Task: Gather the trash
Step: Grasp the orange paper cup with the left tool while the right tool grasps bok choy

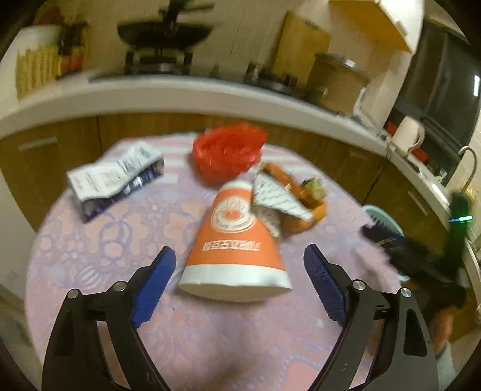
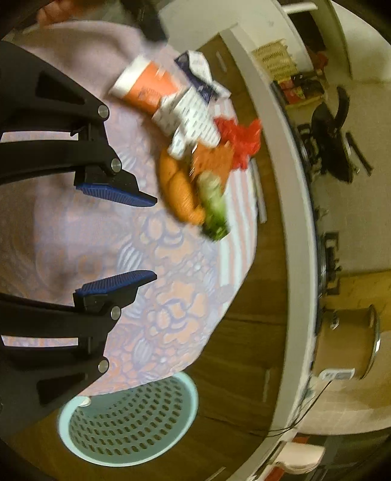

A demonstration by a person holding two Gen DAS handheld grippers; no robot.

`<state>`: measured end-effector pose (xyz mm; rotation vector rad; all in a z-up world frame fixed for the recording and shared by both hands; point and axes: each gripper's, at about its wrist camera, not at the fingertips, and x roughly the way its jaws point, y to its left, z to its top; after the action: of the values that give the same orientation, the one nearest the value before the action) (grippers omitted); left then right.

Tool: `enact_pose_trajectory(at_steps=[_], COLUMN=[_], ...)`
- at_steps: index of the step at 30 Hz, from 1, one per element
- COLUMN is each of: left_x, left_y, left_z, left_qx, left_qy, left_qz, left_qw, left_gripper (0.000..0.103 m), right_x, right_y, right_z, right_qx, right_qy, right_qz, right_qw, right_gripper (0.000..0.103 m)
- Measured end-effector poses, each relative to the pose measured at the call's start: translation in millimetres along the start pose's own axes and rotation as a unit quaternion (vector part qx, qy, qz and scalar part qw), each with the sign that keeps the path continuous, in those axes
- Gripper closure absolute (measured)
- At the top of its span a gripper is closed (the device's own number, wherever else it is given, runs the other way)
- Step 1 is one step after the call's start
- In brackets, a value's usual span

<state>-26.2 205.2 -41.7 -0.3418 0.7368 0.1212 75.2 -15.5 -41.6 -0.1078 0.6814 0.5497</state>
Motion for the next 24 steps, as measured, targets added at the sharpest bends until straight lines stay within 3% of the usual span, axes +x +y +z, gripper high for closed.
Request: enact_pose_trajectory(at_steps=[4,7,12,17,20,24], left_x=[37,46,32,6,-9,-18], left_y=[9,13,14,34,51,58], left_z=[0,-1,-5,-15,-19,-15], left_qx=[-0.024,-0.041,-0.044,-0.068,-0.086,-0.089], left_qy=[0.043,0.047,0.024,0.002,-0.014,-0.026], left_qz=[-0.008,-0.03,-0.034,-0.016,-0.006,-0.004], left_qw=[0.9988,0.9976,0.9982,0.9976,0.9962,0.9957], left_gripper=[0.019,0.021,0.033,0.035,0.035,0.035], right_x=[-9,-6,19,43,65,94], right_y=[18,26,22,19,22,25], right_z=[16,24,36,48,58,66], right_qx=[-0.032,-0.043,-0.015,0.02,0.049,0.081], right_qy=[-0.014,-0.011,0.017,0.04,0.059,0.096], right_qz=[0.009,0.015,0.025,0.028,0.034,-0.006], right_qw=[0.999,0.999,0.999,0.999,0.996,0.992], right_gripper=[0.062,0.062,0.062,0.05,0.05,0.05])
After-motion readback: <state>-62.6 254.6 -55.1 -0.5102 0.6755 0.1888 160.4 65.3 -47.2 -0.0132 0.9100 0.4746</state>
